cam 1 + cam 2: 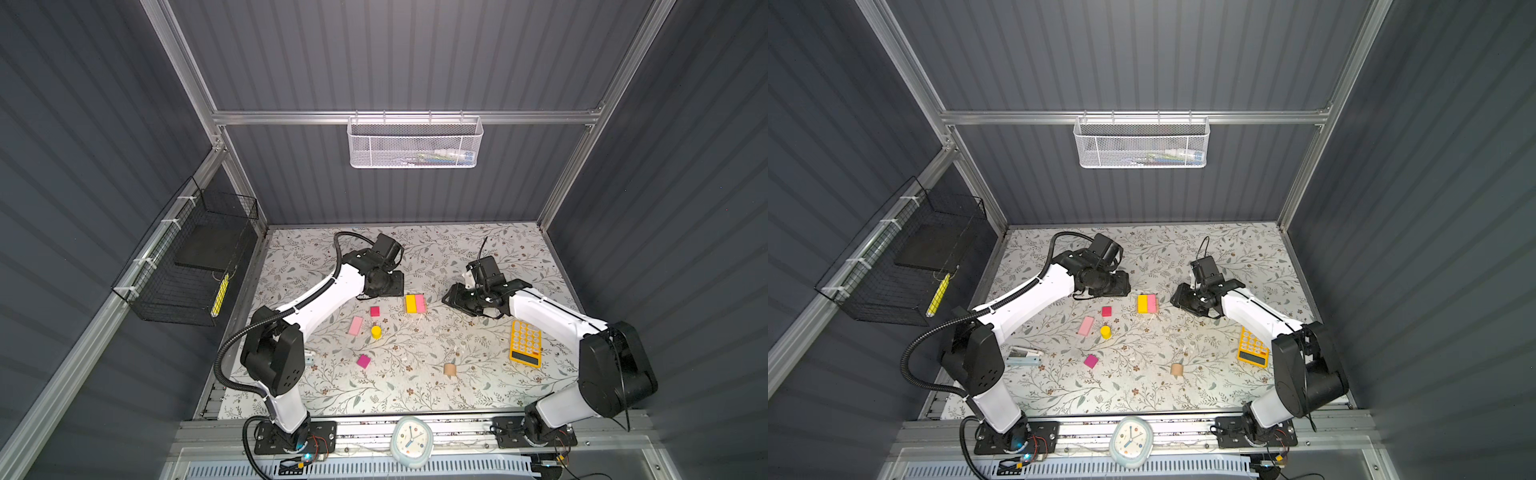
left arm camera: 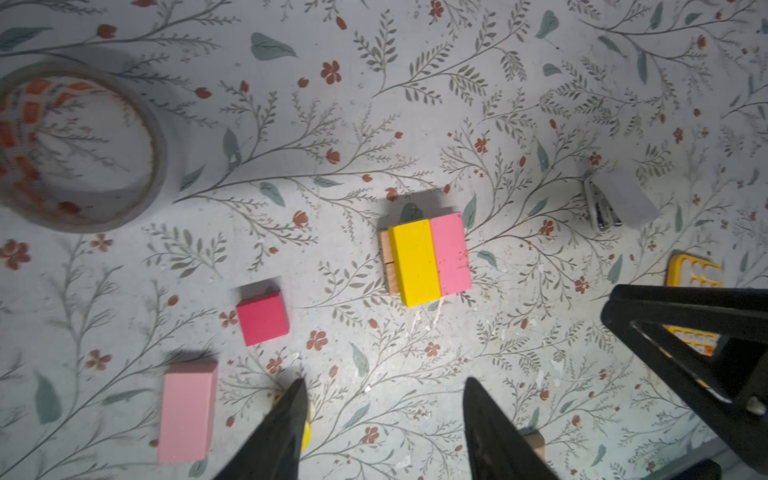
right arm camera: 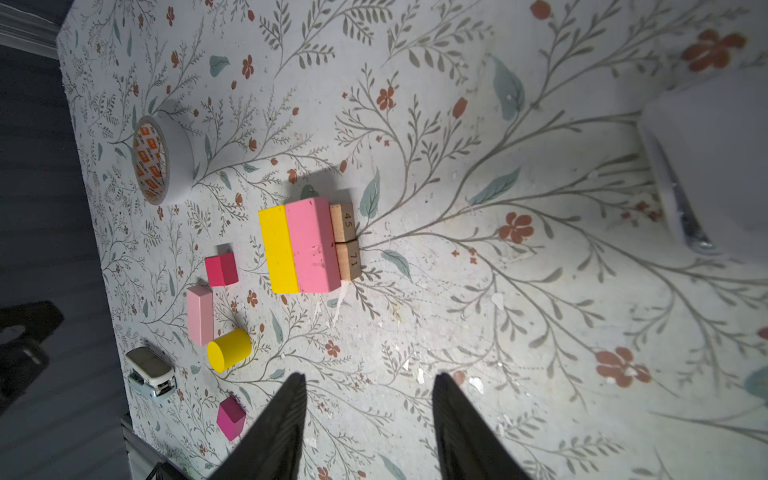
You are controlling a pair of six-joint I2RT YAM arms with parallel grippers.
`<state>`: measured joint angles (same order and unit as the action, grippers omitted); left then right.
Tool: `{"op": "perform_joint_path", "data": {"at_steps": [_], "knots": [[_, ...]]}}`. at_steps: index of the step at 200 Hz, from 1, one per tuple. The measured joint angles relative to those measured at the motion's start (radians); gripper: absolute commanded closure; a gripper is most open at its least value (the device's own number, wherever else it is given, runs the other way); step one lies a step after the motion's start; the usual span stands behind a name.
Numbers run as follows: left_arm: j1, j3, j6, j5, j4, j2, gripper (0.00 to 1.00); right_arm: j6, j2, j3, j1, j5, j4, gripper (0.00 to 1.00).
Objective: Build the wood block tower
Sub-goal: 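Open both grippers and lift them away from the stack, then move the left gripper down over the magenta cube nearest the robot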
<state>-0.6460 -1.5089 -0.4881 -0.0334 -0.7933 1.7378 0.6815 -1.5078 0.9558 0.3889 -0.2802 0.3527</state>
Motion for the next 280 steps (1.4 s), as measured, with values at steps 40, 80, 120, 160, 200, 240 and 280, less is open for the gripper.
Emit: {"op": "perform_joint_path", "data": {"at_steps": [40, 80, 120, 160, 200, 240, 280], "knots": [[0.000, 0.085, 0.008, -0.071, -0.071, -0.085, 0.29, 0.011, 0.030, -0.021, 0.007, -0.002, -0.007, 0.43], [0.000, 0.260, 0.006, -0.070, -0.114, -0.237, 0.26, 0.016, 0.058, -0.050, 0.026, -0.005, -0.023, 0.41], [-0.041, 0.365, -0.001, -0.060, -0.157, -0.401, 0.26, 0.019, 0.064, -0.089, 0.045, -0.005, -0.039, 0.39], [-0.166, 0.392, -0.016, -0.073, -0.206, -0.420, 0.26, 0.026, 0.078, -0.105, 0.061, -0.005, -0.051, 0.39], [-0.206, 0.445, -0.032, -0.104, -0.216, -0.359, 0.24, 0.035, 0.103, -0.121, 0.074, -0.002, -0.053, 0.39], [-0.205, 0.513, -0.055, -0.132, -0.190, -0.345, 0.23, 0.041, 0.136, -0.131, 0.076, 0.008, -0.053, 0.39], [-0.205, 0.580, -0.058, -0.125, -0.098, -0.284, 0.26, 0.045, 0.140, -0.131, 0.078, 0.017, -0.053, 0.39]]}}
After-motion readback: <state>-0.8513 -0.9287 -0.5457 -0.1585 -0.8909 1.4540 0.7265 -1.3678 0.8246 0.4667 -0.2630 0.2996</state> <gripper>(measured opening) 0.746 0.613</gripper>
